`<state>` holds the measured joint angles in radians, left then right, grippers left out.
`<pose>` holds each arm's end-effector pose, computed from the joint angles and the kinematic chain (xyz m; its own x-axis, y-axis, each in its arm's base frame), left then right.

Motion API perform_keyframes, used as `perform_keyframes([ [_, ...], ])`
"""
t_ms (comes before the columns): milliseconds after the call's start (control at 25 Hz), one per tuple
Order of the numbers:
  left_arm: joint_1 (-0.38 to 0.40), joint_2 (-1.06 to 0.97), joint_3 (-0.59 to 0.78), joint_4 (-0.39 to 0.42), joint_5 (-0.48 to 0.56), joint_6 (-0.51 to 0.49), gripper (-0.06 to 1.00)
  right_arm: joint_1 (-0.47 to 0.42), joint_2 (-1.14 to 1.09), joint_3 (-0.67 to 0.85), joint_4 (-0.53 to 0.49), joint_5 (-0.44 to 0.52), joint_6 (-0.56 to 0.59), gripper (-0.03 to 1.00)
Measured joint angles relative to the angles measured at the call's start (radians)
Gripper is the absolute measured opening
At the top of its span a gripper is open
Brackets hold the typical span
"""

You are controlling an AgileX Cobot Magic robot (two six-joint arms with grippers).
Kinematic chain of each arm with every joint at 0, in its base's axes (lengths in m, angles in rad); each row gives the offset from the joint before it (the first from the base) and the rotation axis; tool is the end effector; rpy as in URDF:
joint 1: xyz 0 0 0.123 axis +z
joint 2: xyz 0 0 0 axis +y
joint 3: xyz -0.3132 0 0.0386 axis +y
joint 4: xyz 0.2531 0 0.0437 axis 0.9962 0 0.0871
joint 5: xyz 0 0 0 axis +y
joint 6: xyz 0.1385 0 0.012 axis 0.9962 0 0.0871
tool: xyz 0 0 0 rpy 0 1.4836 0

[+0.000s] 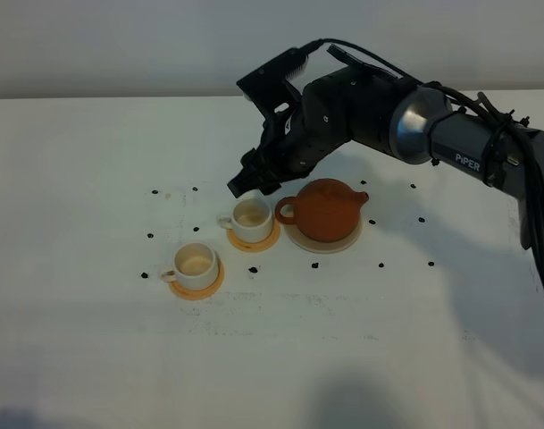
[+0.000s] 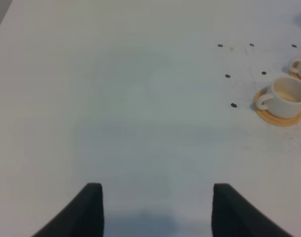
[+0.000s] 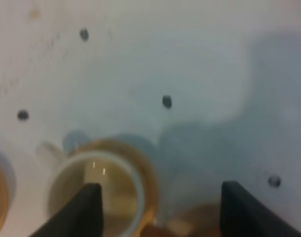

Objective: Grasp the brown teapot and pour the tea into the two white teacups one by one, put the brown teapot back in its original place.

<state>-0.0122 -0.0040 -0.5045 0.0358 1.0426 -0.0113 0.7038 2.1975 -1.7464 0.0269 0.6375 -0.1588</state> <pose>0.0118 0.0042 0.2616 -0.4320 0.0120 -0.9018 -0.0128 0.9997 0.0194 0.4077 0.3490 0.1659 -0.5466 -0.6433 -0.5360 -0.7353 0.6751 -0.0604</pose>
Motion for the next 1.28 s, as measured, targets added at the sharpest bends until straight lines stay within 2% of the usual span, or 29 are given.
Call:
perform_keyframes([
  [440,0.0,0.0,0.0,0.0,0.0,0.0,0.5,0.0,0.057,0.0,0.005,-0.009,0.0,0.5],
  [760,0.0,0.0,0.0,0.0,0.0,0.0,0.5,0.001,0.057,0.0,0.026,0.079,0.0,0.5],
  [1280,0.0,0.0,0.0,0.0,0.0,0.0,0.5,0.001,0.057,-0.001,0.043,0.101,-0.005,0.5],
])
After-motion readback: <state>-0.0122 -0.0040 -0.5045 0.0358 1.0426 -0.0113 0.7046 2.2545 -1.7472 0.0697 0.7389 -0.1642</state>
